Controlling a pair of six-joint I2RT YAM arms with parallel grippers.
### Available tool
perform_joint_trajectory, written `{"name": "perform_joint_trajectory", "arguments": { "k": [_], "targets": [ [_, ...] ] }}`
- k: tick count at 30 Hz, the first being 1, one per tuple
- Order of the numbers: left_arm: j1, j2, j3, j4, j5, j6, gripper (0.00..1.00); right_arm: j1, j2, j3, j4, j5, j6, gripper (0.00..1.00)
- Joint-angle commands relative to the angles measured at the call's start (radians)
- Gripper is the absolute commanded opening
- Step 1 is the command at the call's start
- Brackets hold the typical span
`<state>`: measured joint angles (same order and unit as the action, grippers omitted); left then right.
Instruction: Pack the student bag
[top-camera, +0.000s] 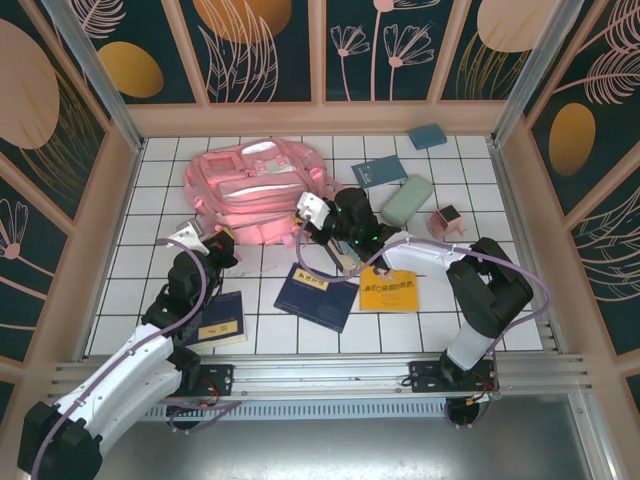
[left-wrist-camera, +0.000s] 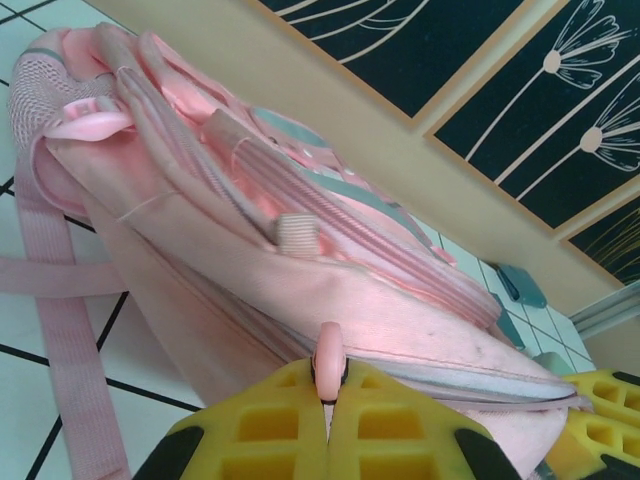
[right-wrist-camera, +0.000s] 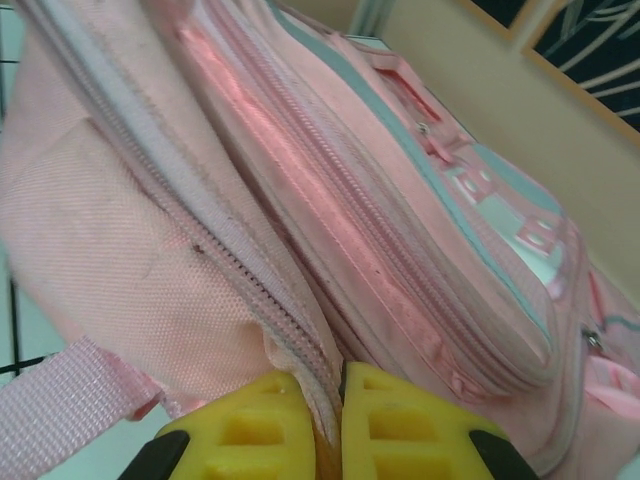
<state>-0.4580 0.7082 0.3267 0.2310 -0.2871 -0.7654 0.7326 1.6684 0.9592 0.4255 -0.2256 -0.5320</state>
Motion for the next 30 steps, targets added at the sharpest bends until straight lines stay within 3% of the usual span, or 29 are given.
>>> {"name": "perform_joint_trajectory", "arguments": {
  "k": [1, 11, 17, 23, 26, 30],
  "targets": [
    [0.064, 0.014, -0.011, 0.115, -0.081, -0.052, 0.0, -0.141, -0.032, 0.004, 0.071, 0.28, 0.081, 0.0],
    [0.168, 0.207, 0.073, 0.305, 0.028, -0.05, 0.0, -0.251, -0.012, 0.024, 0.098, 0.245, 0.017, 0.0],
    [0.254, 0.296, 0.117, 0.354, 0.101, -0.052, 0.0, -0.369, -0.036, -0.004, 0.134, 0.131, 0.001, 0.0],
    [0.304, 0.419, 0.117, 0.447, 0.215, -0.105, 0.0, -0.398, -0.02, 0.036, 0.11, 0.076, -0.005, 0.0],
    [0.323, 0.437, 0.117, 0.44, 0.19, -0.106, 0.0, -0.404, -0.024, 0.03, 0.122, 0.065, -0.003, 0.0],
    [0.385, 0.383, 0.072, 0.371, 0.054, -0.164, 0.0, -0.416, -0.032, 0.014, 0.136, 0.059, 0.007, 0.0]
  ]
}}
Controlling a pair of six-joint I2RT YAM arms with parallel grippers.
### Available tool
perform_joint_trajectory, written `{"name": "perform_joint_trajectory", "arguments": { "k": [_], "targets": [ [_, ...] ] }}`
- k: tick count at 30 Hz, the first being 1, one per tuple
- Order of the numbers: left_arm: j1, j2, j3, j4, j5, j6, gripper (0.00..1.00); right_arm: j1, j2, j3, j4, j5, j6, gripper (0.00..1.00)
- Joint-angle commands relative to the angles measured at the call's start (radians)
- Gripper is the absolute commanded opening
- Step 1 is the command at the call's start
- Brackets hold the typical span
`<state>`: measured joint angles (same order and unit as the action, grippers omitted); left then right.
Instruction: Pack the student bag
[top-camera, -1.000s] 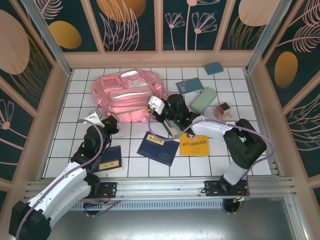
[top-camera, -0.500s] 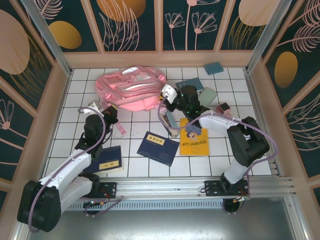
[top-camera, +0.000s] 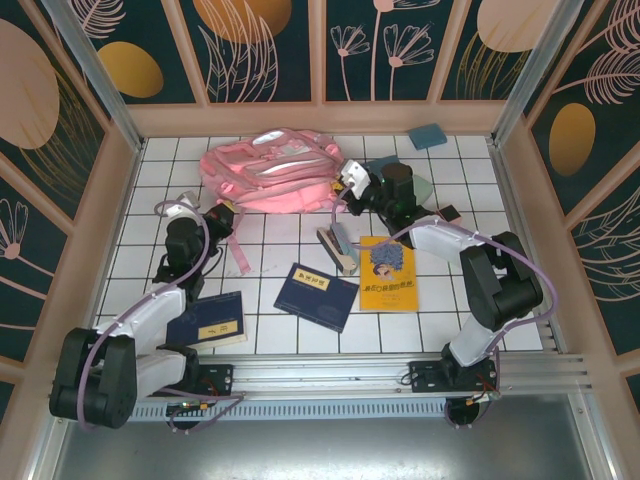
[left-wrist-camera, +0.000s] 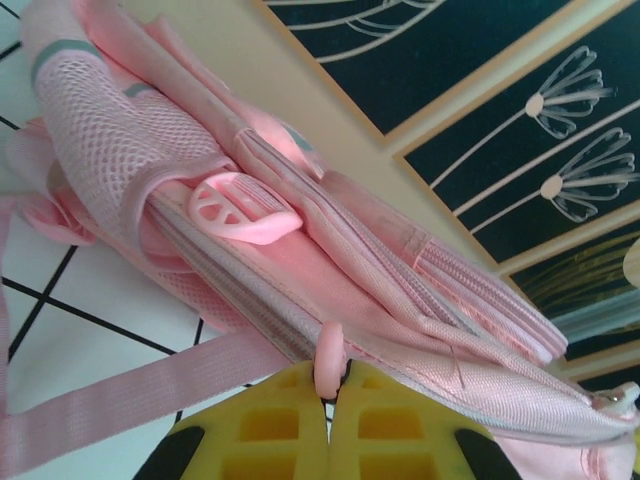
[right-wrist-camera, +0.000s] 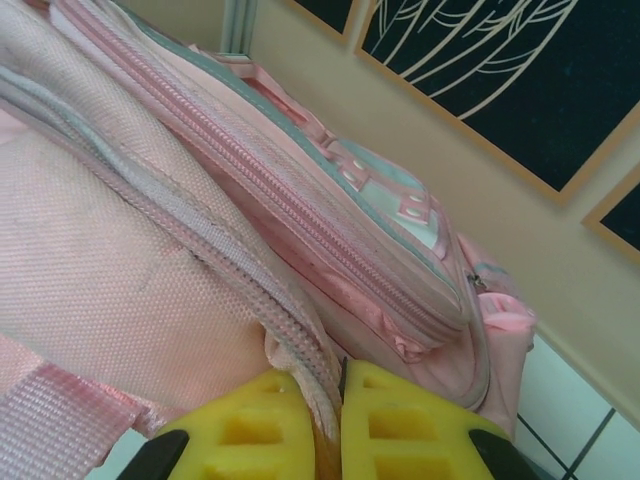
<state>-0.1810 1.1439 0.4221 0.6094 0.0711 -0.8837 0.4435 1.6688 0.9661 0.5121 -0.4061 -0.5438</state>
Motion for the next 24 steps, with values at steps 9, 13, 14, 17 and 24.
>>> {"name": "perform_joint_trajectory", "arguments": {
  "k": [9, 13, 14, 17, 24],
  "targets": [
    [0.164, 0.143, 0.046, 0.054, -0.218, -0.018, 0.0, -0.106, -0.039, -0.032, 0.093, 0.126, 0.035, 0.0],
    [0.179, 0.214, 0.068, 0.092, -0.185, -0.009, 0.0, -0.091, -0.068, -0.067, 0.105, 0.038, -0.007, 0.0],
    [0.179, 0.225, 0.075, 0.109, -0.172, 0.002, 0.0, -0.087, -0.071, -0.07, 0.094, 0.006, -0.018, 0.0],
    [0.181, 0.26, 0.125, 0.09, -0.164, 0.032, 0.0, -0.075, -0.079, -0.077, 0.091, -0.04, -0.041, 0.0],
    [0.184, 0.272, 0.214, -0.034, -0.115, 0.118, 0.36, -0.07, -0.085, -0.074, 0.066, -0.092, -0.044, 0.0]
  ]
}}
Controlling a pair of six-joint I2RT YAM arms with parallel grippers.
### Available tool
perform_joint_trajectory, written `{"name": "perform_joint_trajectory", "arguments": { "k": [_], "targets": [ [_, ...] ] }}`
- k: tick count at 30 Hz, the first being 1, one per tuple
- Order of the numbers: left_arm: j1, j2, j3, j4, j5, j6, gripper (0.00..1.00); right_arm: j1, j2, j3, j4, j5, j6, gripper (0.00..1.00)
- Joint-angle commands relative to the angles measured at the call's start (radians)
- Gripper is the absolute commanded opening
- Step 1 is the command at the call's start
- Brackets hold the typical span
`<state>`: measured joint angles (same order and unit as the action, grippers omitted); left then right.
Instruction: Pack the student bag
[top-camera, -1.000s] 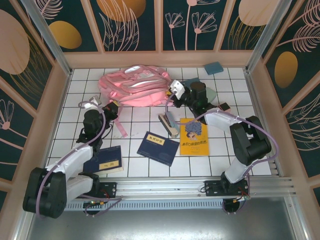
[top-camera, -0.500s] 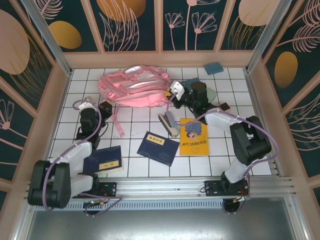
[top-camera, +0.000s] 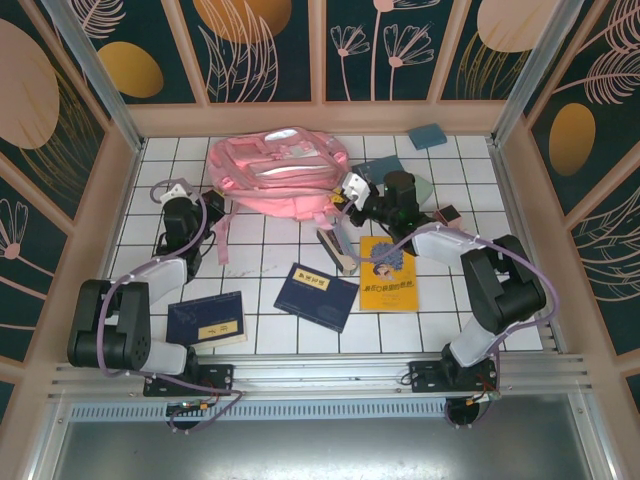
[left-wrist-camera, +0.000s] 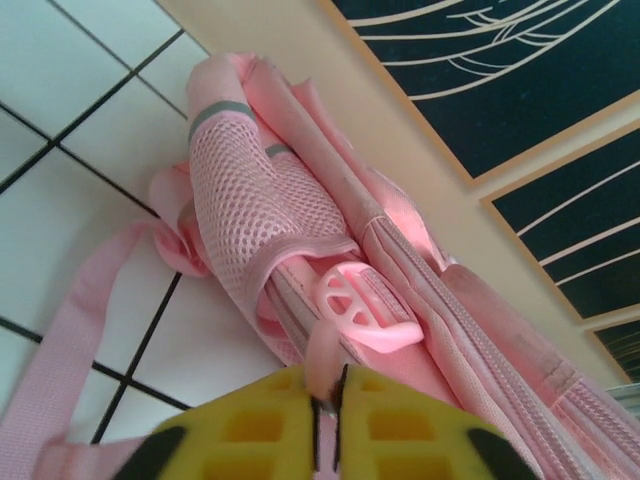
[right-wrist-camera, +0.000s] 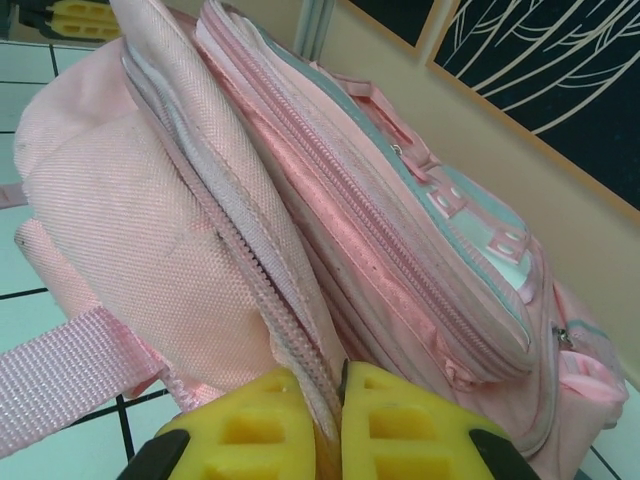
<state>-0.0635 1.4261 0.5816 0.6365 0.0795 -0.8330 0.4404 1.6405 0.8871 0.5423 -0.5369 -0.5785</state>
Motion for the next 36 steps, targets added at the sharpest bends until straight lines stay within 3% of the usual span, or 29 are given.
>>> {"name": "perform_joint_trajectory", "arguments": {
  "k": [1, 3, 7, 13, 15, 18, 20, 23, 26, 31, 33, 36],
  "targets": [
    [0.067, -0.031, 0.071, -0.104, -0.113, 0.091, 0.46, -0.065, -0.057, 0.007, 0.033, 0.031, -0.011, 0.0],
    [0.067, -0.109, 0.096, -0.204, -0.122, 0.145, 0.56, -0.053, -0.05, 0.014, 0.017, 0.028, -0.019, 0.0],
    [0.067, -0.307, 0.105, -0.343, -0.2, 0.255, 0.65, -0.024, -0.023, 0.017, 0.002, 0.0, -0.037, 0.0],
    [0.032, -0.301, 0.255, -0.633, -0.029, 0.388, 0.66, 0.071, 0.031, 0.019, -0.006, -0.025, -0.103, 0.0],
    [-0.032, -0.29, 0.276, -0.672, -0.035, 0.457, 0.69, 0.101, 0.068, 0.057, -0.039, 0.027, -0.132, 0.23],
    [-0.117, -0.224, 0.345, -0.757, 0.021, 0.55, 0.74, 0.146, 0.077, 0.079, -0.052, 0.095, -0.153, 0.35],
    [-0.165, -0.151, 0.434, -0.858, 0.005, 0.595, 0.74, 0.144, 0.05, 0.079, -0.039, 0.094, -0.096, 0.39],
    [-0.269, -0.092, 0.487, -0.893, -0.107, 0.707, 0.75, 0.136, -0.03, 0.021, 0.059, 0.066, 0.045, 0.56],
    [-0.342, -0.052, 0.511, -0.888, -0.177, 0.777, 0.77, 0.138, -0.106, -0.029, 0.096, 0.069, 0.139, 0.56],
    [-0.415, 0.037, 0.554, -0.87, -0.151, 0.87, 0.8, 0.139, -0.2, -0.092, 0.197, 0.18, 0.325, 0.56],
    [-0.471, 0.072, 0.556, -0.868, -0.148, 0.967, 0.83, 0.129, -0.237, -0.112, 0.242, 0.239, 0.443, 0.56],
    [-0.536, 0.148, 0.594, -0.889, -0.255, 1.039, 0.84, 0.112, -0.276, -0.129, 0.247, 0.28, 0.57, 0.54]
  ]
}}
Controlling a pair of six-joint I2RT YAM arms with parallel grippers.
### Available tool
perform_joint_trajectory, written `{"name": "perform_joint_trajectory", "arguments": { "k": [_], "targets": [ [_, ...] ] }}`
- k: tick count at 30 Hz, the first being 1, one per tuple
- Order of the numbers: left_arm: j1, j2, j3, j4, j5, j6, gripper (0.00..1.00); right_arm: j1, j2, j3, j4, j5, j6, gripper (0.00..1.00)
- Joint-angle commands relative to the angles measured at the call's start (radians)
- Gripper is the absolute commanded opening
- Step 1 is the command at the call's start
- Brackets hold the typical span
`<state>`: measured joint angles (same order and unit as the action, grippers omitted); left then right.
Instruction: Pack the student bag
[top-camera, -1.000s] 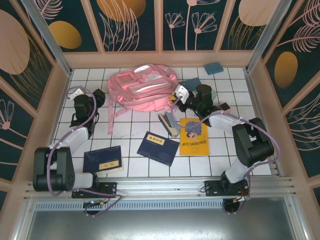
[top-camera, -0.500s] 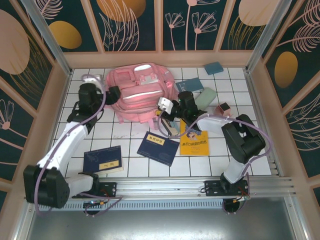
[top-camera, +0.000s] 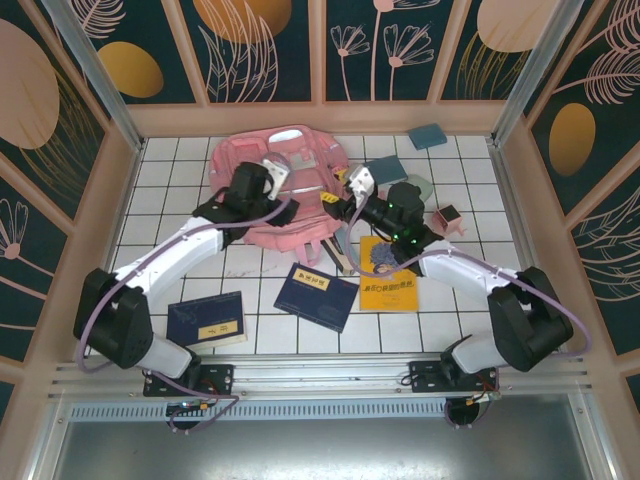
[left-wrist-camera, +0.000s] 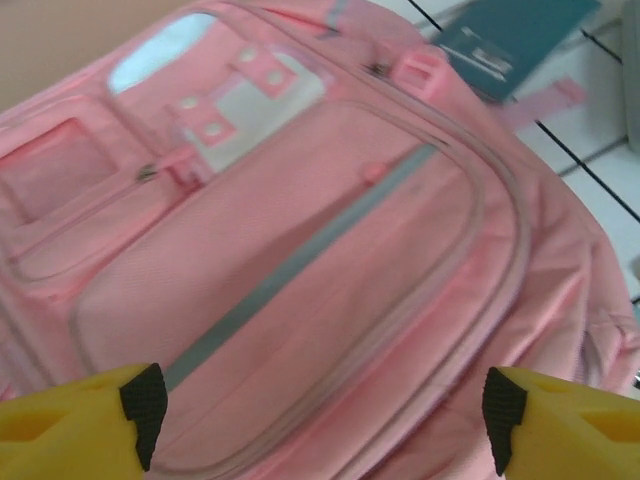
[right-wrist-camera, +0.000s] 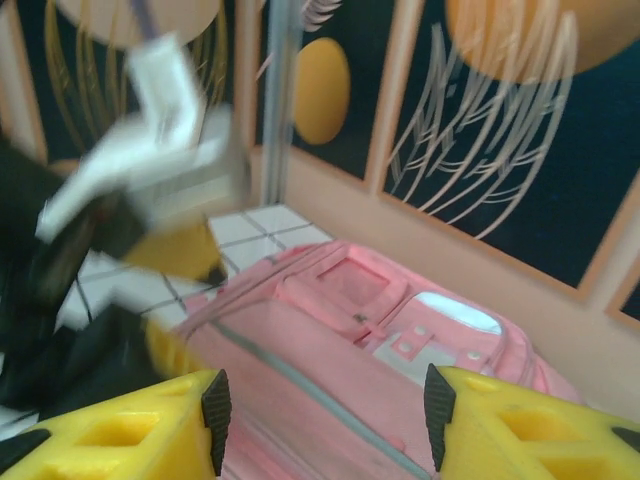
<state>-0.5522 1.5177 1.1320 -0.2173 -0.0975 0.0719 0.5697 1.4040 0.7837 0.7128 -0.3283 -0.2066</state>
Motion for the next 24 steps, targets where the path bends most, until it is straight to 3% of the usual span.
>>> {"name": "perform_joint_trajectory", "arguments": {
  "k": [1, 8, 13, 24],
  "targets": [
    [-0.05, 0.081, 0.06, -0.042, -0.085, 0.135, 0.84, -0.017, -0.056, -0.033, 0.071, 0.067, 0.21, 0.54],
    [-0.05, 0.213, 0.172, -0.008, -0.289, 0.188, 0.85, -0.008, -0.136, -0.071, 0.021, 0.147, 0.245, 0.52],
    [-0.05, 0.313, 0.263, -0.105, -0.232, 0.225, 0.84, 0.001, -0.164, -0.087, -0.03, 0.191, 0.235, 0.52],
    [-0.048, 0.33, 0.212, -0.18, -0.172, 0.264, 0.86, 0.002, -0.144, -0.1, -0.009, 0.21, 0.194, 0.52]
  ]
}}
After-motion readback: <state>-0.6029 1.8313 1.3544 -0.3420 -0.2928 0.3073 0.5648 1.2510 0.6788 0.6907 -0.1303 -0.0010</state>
